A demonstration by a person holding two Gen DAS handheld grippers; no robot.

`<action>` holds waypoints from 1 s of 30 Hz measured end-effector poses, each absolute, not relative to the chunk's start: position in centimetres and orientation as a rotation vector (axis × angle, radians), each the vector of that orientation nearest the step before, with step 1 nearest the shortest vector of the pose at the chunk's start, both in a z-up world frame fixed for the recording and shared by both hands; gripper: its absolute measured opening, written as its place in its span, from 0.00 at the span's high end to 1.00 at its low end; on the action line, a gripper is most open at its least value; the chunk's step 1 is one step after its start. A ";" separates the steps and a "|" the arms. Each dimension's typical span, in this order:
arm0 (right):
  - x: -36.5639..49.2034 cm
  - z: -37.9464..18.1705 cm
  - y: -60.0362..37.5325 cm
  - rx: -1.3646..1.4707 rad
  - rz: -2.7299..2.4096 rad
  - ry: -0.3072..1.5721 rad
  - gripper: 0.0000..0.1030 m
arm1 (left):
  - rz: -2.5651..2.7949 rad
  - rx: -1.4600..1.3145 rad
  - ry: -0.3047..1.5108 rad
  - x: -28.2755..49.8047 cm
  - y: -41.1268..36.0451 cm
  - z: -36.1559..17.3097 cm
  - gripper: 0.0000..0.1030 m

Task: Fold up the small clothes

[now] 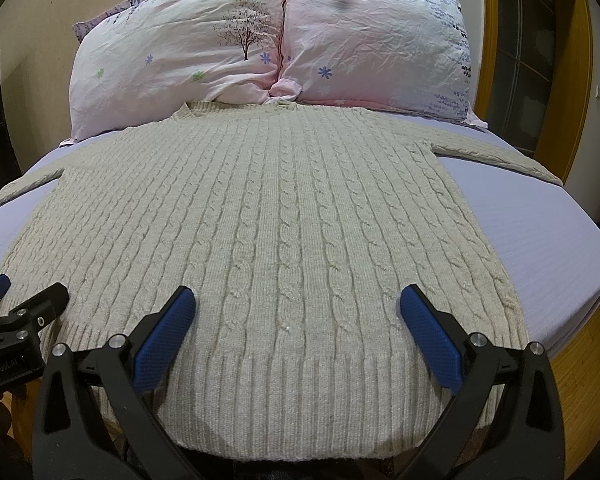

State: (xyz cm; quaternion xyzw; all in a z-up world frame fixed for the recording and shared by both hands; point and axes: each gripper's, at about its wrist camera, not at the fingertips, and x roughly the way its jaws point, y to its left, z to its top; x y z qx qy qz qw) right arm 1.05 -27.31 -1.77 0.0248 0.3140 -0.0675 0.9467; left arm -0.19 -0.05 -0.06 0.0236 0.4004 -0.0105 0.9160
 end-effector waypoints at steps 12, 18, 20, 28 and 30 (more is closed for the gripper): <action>1.7 -1.6 -27.8 0.015 -0.056 0.656 0.02 | -0.055 0.071 0.858 0.7 -0.1 0.2 0.01; 3.2 2.5 -35.4 0.133 -0.080 0.627 0.02 | -0.068 0.031 0.806 2.3 1.6 2.3 0.01; 4.2 4.5 -40.6 0.236 -0.158 0.594 0.02 | -0.081 0.007 0.764 3.3 2.5 3.5 0.01; 9.9 4.3 -67.5 0.856 -0.548 0.603 0.44 | -0.310 -0.139 0.686 10.0 7.5 6.2 0.01; 10.2 3.1 -71.1 0.975 -0.589 0.591 0.46 | -0.300 -0.207 0.708 11.7 9.0 6.1 0.01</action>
